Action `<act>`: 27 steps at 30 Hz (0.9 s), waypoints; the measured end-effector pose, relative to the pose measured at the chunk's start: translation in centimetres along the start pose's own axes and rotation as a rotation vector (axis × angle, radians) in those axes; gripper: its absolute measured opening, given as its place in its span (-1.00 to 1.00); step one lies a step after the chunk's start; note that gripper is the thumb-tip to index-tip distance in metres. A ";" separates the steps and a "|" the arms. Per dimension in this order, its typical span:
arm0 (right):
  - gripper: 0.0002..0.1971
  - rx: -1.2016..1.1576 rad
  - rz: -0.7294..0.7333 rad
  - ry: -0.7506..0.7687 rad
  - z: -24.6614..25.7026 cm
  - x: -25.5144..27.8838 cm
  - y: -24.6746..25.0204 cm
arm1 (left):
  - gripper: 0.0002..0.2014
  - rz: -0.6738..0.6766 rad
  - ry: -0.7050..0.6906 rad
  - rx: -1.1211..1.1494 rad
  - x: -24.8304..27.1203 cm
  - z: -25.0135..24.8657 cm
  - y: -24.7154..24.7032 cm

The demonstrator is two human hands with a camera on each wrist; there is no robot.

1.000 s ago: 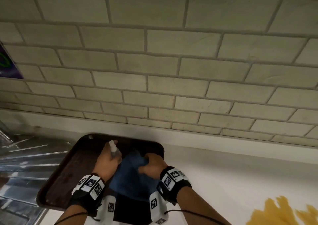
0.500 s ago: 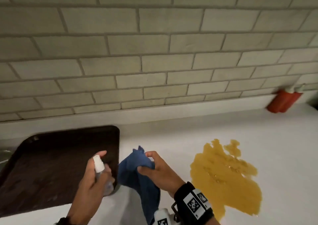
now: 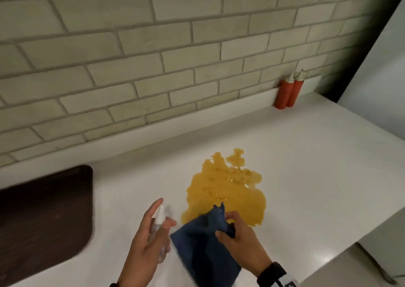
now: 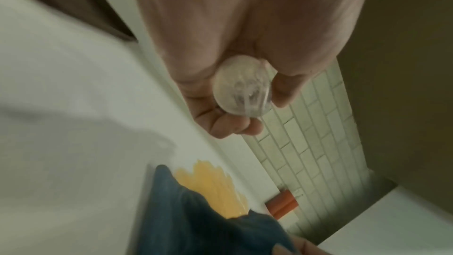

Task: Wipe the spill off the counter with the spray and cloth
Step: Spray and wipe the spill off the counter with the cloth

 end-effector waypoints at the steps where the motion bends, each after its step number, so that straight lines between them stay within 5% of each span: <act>1: -0.73 0.074 -0.068 -0.011 -1.1 0.3 1.0 | -0.57 0.033 0.014 0.011 0.0 -0.2 -1.3; 7: -0.72 0.422 -0.346 -0.104 -4.7 1.7 5.9 | -0.60 0.036 0.074 0.083 0.2 -0.8 -6.0; 11: -0.66 0.561 -0.438 0.049 -5.9 1.9 7.2 | -0.62 0.006 0.078 0.115 0.6 -1.4 -8.7; 17: -0.68 0.609 -0.241 0.396 -5.8 2.5 3.6 | -0.56 -0.025 0.021 -0.146 0.5 0.0 -11.5; 27: -0.36 0.879 -0.029 0.323 -9.7 1.6 2.5 | -0.68 -0.112 -0.137 -0.616 -2.4 -0.6 -13.3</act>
Point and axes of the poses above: each hand's wrist, its own x-axis away from the middle knuckle, its own y-axis out of the back of the hand, z = x × y, the point moved 1 cm from there along -x, towards the middle knuckle, and after that the axes turned 6 degrees about x, right-handed, at the moved point
